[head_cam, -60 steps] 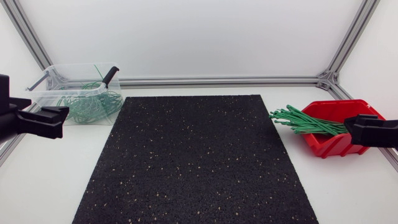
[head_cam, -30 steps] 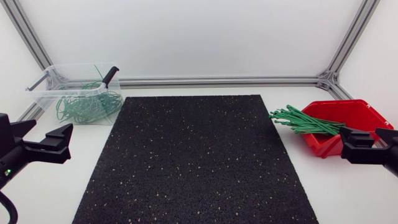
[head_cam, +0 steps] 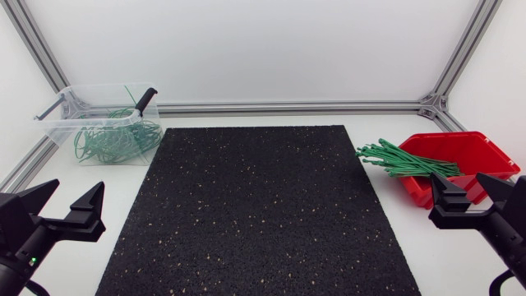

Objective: Take a green cable tie from the red box, thread the tail through the head to close it, then place it in the transparent bin on the left.

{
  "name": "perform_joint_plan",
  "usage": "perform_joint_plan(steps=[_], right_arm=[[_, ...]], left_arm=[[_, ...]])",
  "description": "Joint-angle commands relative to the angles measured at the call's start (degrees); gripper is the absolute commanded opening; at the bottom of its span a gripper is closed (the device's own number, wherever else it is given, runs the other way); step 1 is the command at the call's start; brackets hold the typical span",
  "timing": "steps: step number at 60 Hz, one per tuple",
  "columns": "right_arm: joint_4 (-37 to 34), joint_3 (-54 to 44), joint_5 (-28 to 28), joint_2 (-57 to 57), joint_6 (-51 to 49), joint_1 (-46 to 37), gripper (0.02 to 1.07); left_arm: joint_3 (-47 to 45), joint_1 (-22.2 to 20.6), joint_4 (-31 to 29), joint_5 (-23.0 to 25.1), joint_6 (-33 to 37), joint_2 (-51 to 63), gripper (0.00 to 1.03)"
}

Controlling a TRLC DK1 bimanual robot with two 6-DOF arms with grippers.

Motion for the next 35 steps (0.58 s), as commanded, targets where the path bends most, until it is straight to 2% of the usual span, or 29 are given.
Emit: perform_joint_plan(steps=[1, 13, 22, 35], right_arm=[[2.65, -3.19, -0.51, -1.83, 0.58, 0.62, 1.02], [9.01, -9.15, -1.88, -6.16, 1.36, 1.34, 1.02], [13.63, -13.49, -2.88, -9.3, 1.93, 1.87, 1.02], [13.82, -13.67, -2.92, -9.43, 1.96, 1.89, 1.02]], left_arm=[[-3.23, 0.66, 1.88, 0.58, -1.9, -2.54, 0.99], [-9.58, 1.48, 5.64, 1.93, -3.35, -8.56, 0.97], [-9.72, 1.5, 5.72, 1.96, -3.38, -8.69, 0.96], [-9.72, 1.5, 5.72, 1.96, -3.38, -8.69, 0.96]])
